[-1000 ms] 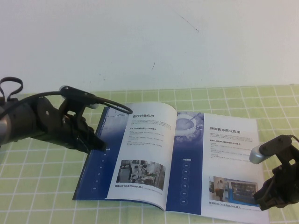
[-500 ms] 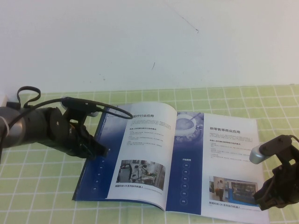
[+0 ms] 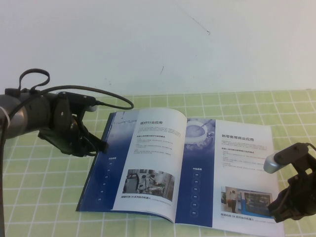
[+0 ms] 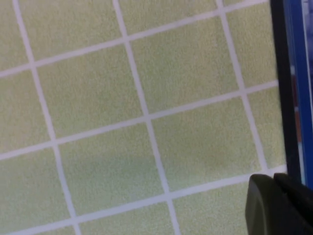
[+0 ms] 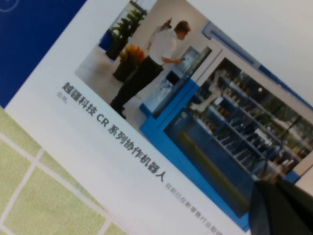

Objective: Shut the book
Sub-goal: 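Close the open booklet and leave it lying on the table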

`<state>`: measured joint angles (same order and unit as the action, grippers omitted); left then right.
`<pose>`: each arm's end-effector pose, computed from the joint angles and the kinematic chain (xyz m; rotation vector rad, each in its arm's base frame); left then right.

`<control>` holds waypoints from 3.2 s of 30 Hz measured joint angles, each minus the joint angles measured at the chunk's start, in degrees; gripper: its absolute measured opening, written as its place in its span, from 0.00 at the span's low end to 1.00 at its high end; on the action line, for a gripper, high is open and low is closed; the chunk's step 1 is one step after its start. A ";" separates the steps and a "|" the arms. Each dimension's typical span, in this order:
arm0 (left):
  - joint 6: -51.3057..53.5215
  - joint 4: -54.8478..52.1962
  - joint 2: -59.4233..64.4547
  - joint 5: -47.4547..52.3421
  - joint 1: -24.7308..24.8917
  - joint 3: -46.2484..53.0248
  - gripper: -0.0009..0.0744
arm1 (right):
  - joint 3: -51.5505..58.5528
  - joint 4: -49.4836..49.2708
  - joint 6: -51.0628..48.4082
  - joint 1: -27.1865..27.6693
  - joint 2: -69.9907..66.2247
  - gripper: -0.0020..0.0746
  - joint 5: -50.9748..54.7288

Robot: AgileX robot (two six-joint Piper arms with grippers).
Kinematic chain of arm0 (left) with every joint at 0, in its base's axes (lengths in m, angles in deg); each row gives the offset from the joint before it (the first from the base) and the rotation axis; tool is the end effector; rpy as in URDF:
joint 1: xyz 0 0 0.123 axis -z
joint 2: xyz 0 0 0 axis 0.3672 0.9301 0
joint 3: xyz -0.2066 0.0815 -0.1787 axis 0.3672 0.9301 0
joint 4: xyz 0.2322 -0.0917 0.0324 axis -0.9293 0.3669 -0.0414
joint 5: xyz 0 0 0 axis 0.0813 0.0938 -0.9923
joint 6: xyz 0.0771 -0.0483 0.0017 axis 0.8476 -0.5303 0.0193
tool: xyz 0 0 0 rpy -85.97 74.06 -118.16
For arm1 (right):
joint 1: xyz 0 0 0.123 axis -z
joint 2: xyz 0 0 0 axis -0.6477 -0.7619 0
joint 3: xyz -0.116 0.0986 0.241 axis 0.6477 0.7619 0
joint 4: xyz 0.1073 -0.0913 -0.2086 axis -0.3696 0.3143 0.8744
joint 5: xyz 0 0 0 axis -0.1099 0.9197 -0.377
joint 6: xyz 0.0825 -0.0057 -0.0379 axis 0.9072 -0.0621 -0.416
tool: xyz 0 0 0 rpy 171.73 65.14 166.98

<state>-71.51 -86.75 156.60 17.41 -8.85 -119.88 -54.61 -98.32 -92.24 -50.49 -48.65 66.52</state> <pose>0.3855 -0.0842 0.1714 0.2526 2.6456 -0.0430 0.2623 0.0727 0.1213 -0.7566 2.6582 0.3589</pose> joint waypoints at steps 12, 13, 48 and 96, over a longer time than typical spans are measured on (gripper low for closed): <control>2.46 3.89 3.45 2.09 0.00 -1.16 0.01 | 0.00 0.00 0.20 0.00 0.00 0.02 0.12; 2.96 4.18 3.45 2.20 0.00 -1.17 0.01 | 0.00 0.00 0.20 0.00 0.00 0.02 0.12; 34.84 51.30 4.76 6.80 14.56 -5.57 0.01 | 0.00 -0.98 0.32 0.00 -0.04 0.02 0.01; -7.66 -18.57 -56.50 -3.61 15.92 22.10 0.01 | 0.44 20.44 18.02 0.00 70.99 0.02 19.89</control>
<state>-79.17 -105.32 100.10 13.81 7.07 -97.78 -54.17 -77.88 -74.21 -50.49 22.34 86.41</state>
